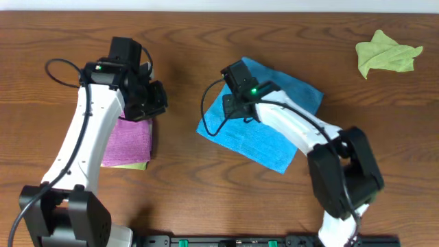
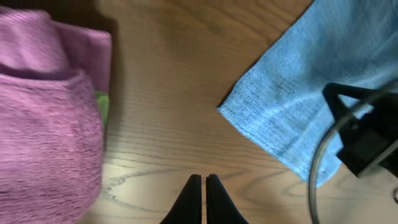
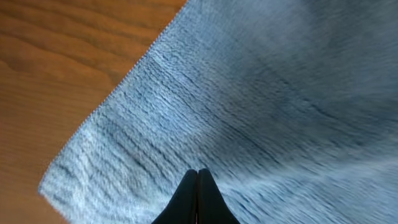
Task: Fold the cloth
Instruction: 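Pull the blue towel's corner down-left with the right gripper to square it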
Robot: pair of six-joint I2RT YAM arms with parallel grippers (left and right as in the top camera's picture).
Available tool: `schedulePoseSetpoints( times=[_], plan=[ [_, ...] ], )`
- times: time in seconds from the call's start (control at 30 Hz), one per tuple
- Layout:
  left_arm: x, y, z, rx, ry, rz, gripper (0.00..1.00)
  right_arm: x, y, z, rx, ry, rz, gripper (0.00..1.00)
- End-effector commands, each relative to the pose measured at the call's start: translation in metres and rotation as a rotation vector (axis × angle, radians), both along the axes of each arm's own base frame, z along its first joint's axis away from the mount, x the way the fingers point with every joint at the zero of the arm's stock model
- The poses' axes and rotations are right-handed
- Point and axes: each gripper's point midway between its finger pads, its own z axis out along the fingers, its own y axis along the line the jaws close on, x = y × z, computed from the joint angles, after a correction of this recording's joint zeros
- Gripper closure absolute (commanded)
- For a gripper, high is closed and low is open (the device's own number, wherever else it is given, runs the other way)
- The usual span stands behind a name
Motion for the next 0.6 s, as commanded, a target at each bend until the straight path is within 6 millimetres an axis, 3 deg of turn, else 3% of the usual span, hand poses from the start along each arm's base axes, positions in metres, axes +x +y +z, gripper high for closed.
schedulePoseSetpoints(
  times=[0.0, 0.2, 0.57],
  plan=[
    [0.006, 0.011, 0.016, 0.067, -0.057, -0.006, 0.94, -0.005, 0.014, -0.003, 0.058, 0.025, -0.021, 0.99],
    [0.007, 0.014, 0.018, 0.079, -0.062, -0.002, 0.94, -0.006, 0.032, -0.018, 0.096, 0.040, -0.009, 0.99],
    [0.009, 0.018, 0.018, 0.087, -0.067, 0.009, 0.94, -0.029, 0.061, -0.054, 0.092, 0.102, 0.021, 0.99]
  ],
)
